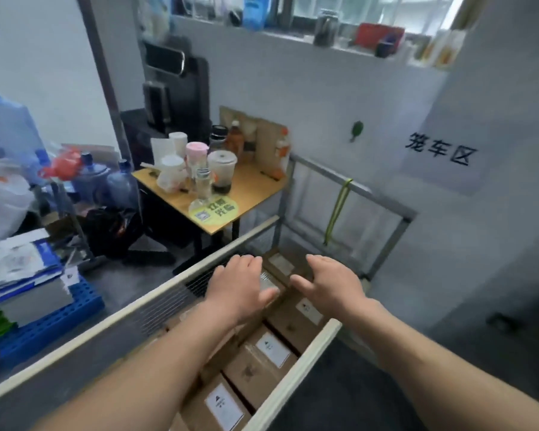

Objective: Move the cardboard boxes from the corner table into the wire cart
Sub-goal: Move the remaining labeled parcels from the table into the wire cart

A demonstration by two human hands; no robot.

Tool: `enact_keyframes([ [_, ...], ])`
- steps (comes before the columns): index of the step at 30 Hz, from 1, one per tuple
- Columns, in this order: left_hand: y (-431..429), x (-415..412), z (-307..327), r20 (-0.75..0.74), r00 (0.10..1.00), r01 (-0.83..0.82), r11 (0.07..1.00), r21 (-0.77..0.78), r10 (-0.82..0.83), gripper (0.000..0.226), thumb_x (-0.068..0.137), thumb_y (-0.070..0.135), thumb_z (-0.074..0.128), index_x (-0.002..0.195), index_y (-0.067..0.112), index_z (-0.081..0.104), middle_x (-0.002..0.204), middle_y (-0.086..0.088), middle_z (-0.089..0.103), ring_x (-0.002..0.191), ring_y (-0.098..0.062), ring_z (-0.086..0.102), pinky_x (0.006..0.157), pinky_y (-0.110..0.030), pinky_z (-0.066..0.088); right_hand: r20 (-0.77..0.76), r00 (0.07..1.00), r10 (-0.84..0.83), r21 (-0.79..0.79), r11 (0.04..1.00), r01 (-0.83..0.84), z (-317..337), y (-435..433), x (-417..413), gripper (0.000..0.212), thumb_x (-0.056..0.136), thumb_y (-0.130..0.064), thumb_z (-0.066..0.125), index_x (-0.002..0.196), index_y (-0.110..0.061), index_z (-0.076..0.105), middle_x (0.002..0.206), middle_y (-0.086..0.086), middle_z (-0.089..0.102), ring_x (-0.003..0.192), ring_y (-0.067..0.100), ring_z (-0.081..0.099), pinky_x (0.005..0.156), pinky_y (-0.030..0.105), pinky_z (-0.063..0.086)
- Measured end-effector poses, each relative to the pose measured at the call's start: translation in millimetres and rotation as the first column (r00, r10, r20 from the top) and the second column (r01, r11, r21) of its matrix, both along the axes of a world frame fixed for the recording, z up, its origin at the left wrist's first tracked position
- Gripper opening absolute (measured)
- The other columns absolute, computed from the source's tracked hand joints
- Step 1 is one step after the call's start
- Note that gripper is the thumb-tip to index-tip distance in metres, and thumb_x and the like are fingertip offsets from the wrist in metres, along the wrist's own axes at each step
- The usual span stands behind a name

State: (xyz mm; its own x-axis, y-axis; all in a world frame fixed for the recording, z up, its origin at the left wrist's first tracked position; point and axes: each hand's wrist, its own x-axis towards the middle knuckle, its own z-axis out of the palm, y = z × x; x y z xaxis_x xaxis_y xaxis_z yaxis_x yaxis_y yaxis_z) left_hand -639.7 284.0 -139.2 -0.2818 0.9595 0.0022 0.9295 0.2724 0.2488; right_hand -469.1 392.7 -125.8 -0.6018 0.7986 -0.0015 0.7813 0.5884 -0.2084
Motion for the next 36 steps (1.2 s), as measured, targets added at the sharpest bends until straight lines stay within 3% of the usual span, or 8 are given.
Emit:
enact_keyframes([
  [6,68.6,99.6,64.2,-0.006,0.984,0.175,0.974,0.141,-0.176,0.072,0.093,0.065,0.049,0.149,0.021,0.039,0.151,0.000,0.046,0.139,-0.021,0.041,0.108,-0.044,0.041,-0.032,0.979,-0.199,0.072,0.977,0.201,62.9,31.7,123.2,0.051,0.093,-0.068,0.048,0.105,-0.020,0.060,0.115,0.004,0.067,0.111,0.028,0.061,0.089,0.042,0.050],
  [11,118.5,208.0,104.1,-0.030,0.958,0.286,0.934,0.216,-0.286,0.077,0.090,0.068,0.052,0.149,0.020,0.040,0.149,-0.002,0.050,0.136,-0.023,0.047,0.105,-0.043,0.045,-0.085,0.935,-0.344,0.122,0.928,0.352,98.6,47.9,233.4,0.065,0.094,-0.067,0.049,0.129,-0.014,0.061,0.132,0.010,0.064,0.122,0.031,0.058,0.097,0.043,0.049],
  [19,169.0,374.5,142.6,-0.074,0.890,0.454,0.861,0.228,-0.449,0.077,0.091,0.068,0.050,0.151,0.021,0.038,0.150,-0.004,0.048,0.136,-0.025,0.046,0.106,-0.044,0.043,-0.102,0.863,-0.495,0.187,0.842,0.506,134.2,55.5,401.8,0.059,0.095,-0.065,0.047,0.133,-0.021,0.059,0.132,0.006,0.065,0.120,0.030,0.060,0.098,0.043,0.050],
  [22,177.5,431.7,147.5,-0.074,0.857,0.514,0.830,0.215,-0.511,0.075,0.092,0.067,0.048,0.149,0.020,0.039,0.148,-0.004,0.048,0.132,-0.028,0.049,0.102,-0.043,0.044,-0.120,0.819,-0.562,0.172,0.800,0.574,138.6,51.4,460.8,0.048,0.093,-0.064,0.050,0.116,-0.023,0.062,0.119,0.005,0.068,0.112,0.030,0.063,0.089,0.040,0.050],
  [25,184.4,484.8,149.4,-0.037,0.821,0.564,0.799,0.209,-0.570,0.074,0.091,0.066,0.051,0.146,0.018,0.043,0.147,-0.007,0.049,0.132,-0.030,0.049,0.104,-0.044,0.044,-0.154,0.784,-0.601,0.158,0.769,0.620,141.7,45.7,513.8,0.032,0.092,-0.061,0.051,0.095,-0.029,0.052,0.107,0.003,0.069,0.102,0.028,0.065,0.077,0.037,0.045],
  [31,197.2,574.2,150.8,-0.087,0.728,0.681,0.704,0.204,-0.680,0.074,0.092,0.067,0.048,0.145,0.015,0.044,0.145,-0.009,0.050,0.132,-0.030,0.048,0.106,-0.044,0.043,-0.181,0.690,-0.701,0.180,0.666,0.724,140.9,33.1,601.6,0.046,0.094,-0.064,0.053,0.114,-0.023,0.060,0.114,0.002,0.068,0.101,0.024,0.063,0.074,0.036,0.044],
  [36,205.4,638.7,145.2,-0.096,0.647,0.758,0.626,0.181,-0.756,0.079,0.092,0.069,0.046,0.152,0.018,0.037,0.152,-0.003,0.043,0.136,-0.025,0.045,0.105,-0.042,0.044,-0.195,0.596,-0.779,0.158,0.575,0.803,129.7,23.3,661.4,0.044,0.094,-0.064,0.054,0.114,-0.025,0.058,0.113,0.002,0.068,0.098,0.024,0.062,0.072,0.037,0.043],
])
